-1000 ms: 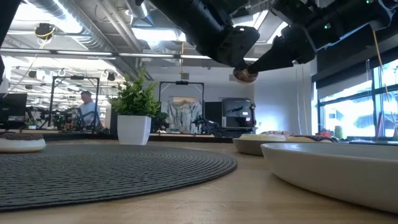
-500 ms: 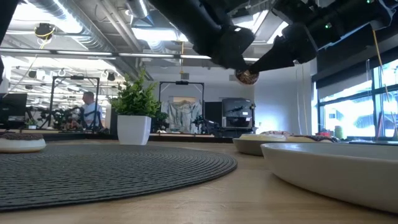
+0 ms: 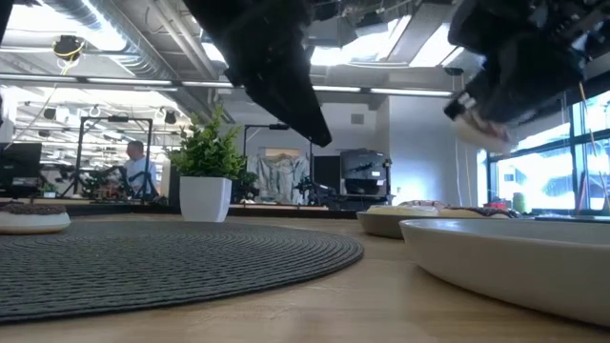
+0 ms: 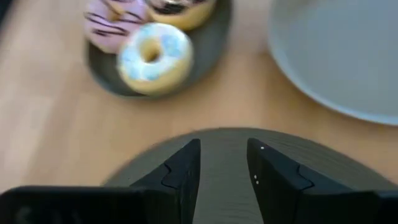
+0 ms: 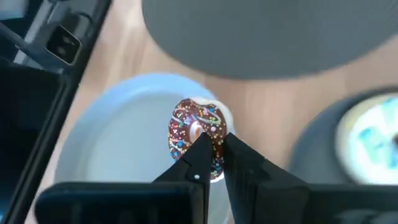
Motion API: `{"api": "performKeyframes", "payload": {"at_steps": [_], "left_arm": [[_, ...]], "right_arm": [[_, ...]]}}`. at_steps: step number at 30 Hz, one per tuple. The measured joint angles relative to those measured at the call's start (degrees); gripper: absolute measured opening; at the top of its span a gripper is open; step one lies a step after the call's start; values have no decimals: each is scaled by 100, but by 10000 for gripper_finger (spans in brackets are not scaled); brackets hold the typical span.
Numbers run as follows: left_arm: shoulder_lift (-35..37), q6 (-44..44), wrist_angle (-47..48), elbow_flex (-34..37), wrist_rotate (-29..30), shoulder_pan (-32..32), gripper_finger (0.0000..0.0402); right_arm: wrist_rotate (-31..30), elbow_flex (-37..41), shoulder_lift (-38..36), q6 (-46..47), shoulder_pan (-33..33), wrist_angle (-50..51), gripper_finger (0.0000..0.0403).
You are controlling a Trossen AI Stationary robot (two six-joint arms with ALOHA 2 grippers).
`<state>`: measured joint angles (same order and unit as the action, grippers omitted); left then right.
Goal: Pick & Place donuts
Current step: Put the small brown donut on the gray plate
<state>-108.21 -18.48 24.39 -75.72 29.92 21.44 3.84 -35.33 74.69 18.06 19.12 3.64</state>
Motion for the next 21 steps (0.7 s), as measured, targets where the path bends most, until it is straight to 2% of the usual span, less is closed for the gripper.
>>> {"api": "performKeyframes", "payload": {"at_steps": [11, 21], "left_arm": [[-10, -173, -53, -1, -495, 32, 125], [-10, -190, -43, -1, -738, 32, 125]], "right_arm": [[201, -2, 961, 1174, 560, -219, 39], [199, -2, 1115, 1669, 666, -403, 39]]}}
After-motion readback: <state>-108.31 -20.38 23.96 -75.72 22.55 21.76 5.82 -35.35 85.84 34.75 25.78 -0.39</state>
